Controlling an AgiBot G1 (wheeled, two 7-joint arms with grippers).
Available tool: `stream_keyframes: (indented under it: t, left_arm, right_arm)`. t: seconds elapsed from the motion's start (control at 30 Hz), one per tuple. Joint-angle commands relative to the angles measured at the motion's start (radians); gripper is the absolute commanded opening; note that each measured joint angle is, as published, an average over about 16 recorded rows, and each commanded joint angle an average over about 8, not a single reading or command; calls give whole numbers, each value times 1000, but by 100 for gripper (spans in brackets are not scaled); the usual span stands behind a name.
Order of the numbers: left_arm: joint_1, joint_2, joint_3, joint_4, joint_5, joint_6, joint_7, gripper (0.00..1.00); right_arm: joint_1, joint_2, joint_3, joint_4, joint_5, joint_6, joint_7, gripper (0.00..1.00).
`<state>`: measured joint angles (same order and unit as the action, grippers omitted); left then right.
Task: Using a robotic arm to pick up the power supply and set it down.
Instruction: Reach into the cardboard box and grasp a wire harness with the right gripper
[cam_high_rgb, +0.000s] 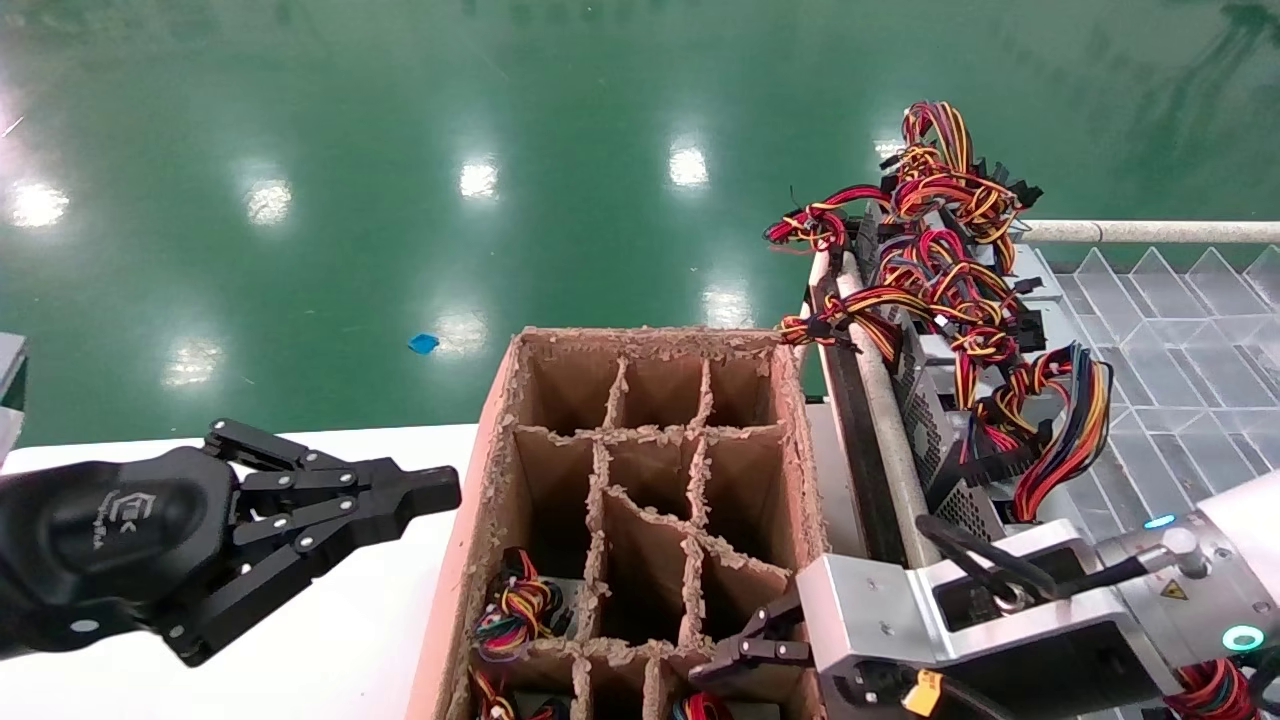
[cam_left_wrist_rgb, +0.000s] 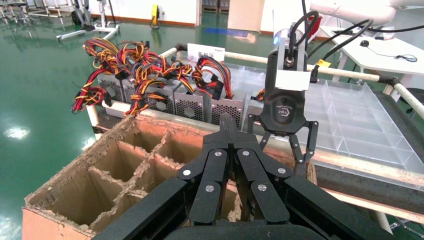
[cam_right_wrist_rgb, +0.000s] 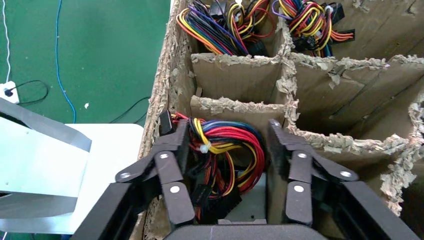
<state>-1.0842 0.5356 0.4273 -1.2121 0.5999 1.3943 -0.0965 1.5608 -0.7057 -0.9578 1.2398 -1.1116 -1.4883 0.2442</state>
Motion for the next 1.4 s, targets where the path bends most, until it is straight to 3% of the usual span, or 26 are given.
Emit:
stream_keyframes:
  t: [0.03,0.1,0.3,0.37,1.4]
  left_arm:
    - [0,0,0,0,0,0,0,0]
    - [0,0,0,0,0,0,0,0]
    - [0,0,0,0,0,0,0,0]
    - [0,0,0,0,0,0,0,0]
    - [0,0,0,0,0,0,0,0]
  right_arm:
    - [-1,-4,-1,-3,1,0,-1,100]
    - [-1,-6,-1,-5,0,-1,-4,86]
    - [-3,-13,-4,-11,-6,1,-14,11]
    - [-4,-16,-6,-13,-9,1,-16,0]
    - [-24,-16,0,-35,12,6,-50,0]
